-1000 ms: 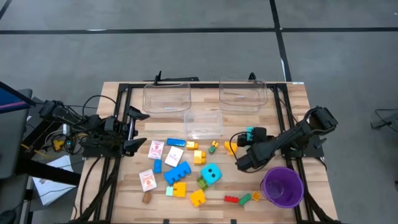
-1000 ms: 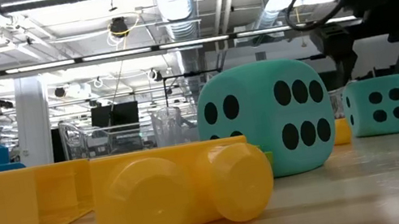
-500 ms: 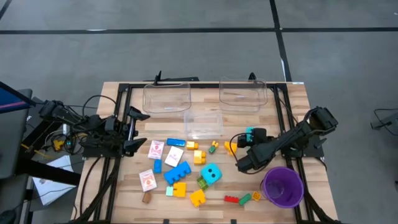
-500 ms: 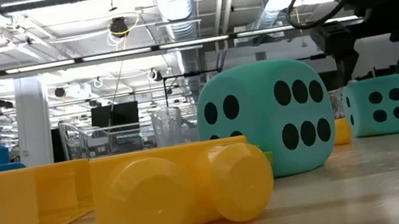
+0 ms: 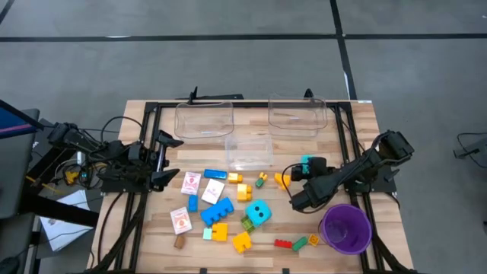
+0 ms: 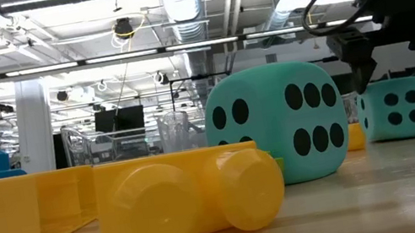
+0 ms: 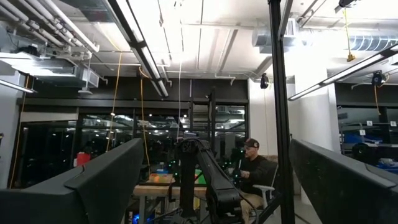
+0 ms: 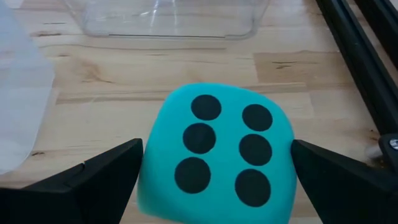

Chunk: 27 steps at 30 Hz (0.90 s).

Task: Pick & Place Toys
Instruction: Put the blue dice into the top right transparent bin

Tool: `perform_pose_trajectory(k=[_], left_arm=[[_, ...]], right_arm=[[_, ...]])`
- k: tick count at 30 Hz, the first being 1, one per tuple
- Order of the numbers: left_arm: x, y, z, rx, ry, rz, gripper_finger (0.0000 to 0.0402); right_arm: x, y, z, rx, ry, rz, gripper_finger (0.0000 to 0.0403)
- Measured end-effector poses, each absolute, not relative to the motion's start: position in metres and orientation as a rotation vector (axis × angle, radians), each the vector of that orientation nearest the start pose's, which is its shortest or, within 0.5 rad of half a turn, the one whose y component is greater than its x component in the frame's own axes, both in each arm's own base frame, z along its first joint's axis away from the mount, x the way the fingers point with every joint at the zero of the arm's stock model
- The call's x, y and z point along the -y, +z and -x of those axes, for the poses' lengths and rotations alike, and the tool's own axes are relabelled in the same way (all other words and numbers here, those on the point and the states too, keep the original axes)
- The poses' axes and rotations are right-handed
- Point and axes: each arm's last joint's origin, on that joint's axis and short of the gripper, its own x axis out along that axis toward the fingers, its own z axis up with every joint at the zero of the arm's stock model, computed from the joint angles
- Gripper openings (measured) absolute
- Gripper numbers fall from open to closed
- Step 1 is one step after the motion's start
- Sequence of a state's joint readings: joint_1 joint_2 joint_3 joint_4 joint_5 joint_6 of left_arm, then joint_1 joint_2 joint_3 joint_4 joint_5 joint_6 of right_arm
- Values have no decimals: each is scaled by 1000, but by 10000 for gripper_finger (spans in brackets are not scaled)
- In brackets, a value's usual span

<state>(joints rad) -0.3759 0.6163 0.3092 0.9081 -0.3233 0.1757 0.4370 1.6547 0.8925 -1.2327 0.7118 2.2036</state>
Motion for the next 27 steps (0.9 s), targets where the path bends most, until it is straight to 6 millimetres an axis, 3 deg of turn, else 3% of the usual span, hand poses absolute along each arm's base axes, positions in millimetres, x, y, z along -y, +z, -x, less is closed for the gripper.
perform_pose_trajectory(k=[27], left_arm=[[42,293,-129,571,-23,29,400]], right_arm=[[-80,158,-211,-575,-1499,-650,389]])
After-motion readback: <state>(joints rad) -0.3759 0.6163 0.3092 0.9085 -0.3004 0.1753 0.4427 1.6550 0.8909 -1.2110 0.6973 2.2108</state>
